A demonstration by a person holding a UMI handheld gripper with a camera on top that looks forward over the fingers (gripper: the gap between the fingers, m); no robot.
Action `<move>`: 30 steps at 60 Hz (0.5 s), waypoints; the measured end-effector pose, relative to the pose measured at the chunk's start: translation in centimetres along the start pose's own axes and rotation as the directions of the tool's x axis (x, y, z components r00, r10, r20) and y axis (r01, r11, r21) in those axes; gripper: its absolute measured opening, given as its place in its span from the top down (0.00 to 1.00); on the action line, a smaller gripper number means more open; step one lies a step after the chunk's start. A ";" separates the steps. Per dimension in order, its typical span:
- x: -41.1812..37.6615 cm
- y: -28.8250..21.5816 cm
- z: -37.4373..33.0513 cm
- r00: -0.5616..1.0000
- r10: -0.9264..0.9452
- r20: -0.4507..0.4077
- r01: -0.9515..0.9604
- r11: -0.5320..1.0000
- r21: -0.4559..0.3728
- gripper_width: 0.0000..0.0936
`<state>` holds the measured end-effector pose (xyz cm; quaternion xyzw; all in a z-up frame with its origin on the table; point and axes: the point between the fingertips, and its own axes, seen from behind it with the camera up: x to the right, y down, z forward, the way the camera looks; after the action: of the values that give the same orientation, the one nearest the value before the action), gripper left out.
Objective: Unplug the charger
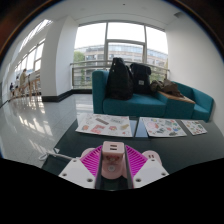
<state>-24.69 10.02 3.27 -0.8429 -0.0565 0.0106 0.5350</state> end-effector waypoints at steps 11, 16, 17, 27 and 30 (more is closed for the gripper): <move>-0.3 -0.5 0.9 0.999 0.045 -0.017 -0.045 0.998 0.038 0.78; -0.4 -0.1 1.0 0.996 0.088 0.013 -0.088 0.996 0.007 0.83; -0.5 0.1 1.1 0.993 0.113 0.025 -0.113 0.993 -0.015 0.83; -1.2 -0.4 0.1 0.970 0.204 0.130 -0.194 0.977 -0.082 0.83; -0.9 -0.8 0.4 0.972 0.201 0.119 -0.196 0.979 -0.055 0.83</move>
<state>-25.72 10.61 3.81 -0.8532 -0.0053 0.1148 0.5087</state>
